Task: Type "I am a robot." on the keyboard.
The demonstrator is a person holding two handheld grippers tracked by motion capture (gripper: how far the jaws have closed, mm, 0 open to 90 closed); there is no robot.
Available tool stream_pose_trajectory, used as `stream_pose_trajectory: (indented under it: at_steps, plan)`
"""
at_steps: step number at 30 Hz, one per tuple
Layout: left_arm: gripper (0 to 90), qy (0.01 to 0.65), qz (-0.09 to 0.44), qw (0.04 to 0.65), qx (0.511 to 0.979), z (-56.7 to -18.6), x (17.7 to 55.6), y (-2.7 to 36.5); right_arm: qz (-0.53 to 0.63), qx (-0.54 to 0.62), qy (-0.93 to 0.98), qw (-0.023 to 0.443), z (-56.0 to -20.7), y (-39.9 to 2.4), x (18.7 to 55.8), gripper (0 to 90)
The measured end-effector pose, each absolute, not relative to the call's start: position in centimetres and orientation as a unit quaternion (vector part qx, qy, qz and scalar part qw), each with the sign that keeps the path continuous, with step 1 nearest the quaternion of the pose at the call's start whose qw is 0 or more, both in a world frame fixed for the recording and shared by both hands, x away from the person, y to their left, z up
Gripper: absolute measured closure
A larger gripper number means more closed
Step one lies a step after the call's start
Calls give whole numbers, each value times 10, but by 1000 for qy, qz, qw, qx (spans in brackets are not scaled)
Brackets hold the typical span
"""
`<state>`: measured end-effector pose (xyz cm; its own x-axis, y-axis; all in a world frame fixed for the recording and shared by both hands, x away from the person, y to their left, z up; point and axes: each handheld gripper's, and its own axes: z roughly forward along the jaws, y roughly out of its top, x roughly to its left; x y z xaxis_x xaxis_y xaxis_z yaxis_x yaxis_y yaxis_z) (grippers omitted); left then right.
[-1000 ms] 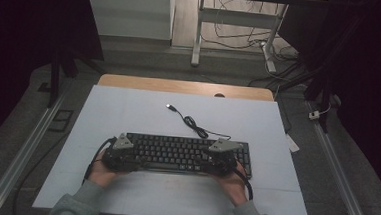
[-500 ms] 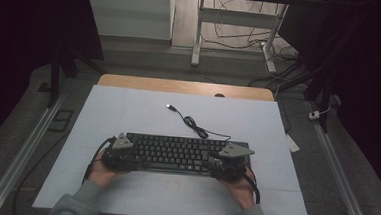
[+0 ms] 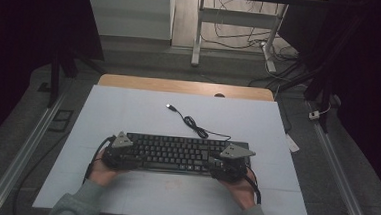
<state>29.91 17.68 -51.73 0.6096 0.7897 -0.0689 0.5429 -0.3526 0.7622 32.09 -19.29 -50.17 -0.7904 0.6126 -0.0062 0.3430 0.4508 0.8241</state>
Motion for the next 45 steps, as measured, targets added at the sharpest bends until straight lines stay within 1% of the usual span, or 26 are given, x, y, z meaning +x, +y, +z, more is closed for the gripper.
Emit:
stream_pose_trajectory:
  at_steps: [5,7,10,14,22,24,35,45]
  plan:
    - [377,411,154,398,805,-516,301,172,437,284,839,154,-502,-192,320,482]
    - [401,411,152,400,805,-515,302,170,436,283,840,153,-503,-192,320,483]
    - [461,410,148,405,804,-514,303,166,434,282,842,152,-503,-191,320,482]
    - [565,402,144,407,808,-515,305,160,433,284,842,153,-504,-190,320,481]
    - [848,385,135,414,814,-514,306,151,435,283,842,149,-505,-190,320,481]
    - [888,378,132,413,818,-514,307,148,434,283,842,149,-505,-190,320,480]
    - [890,359,125,395,836,-521,312,124,430,283,844,149,-506,-189,320,478]
    - [888,354,122,386,843,-524,312,120,428,284,845,150,-506,-189,320,476]
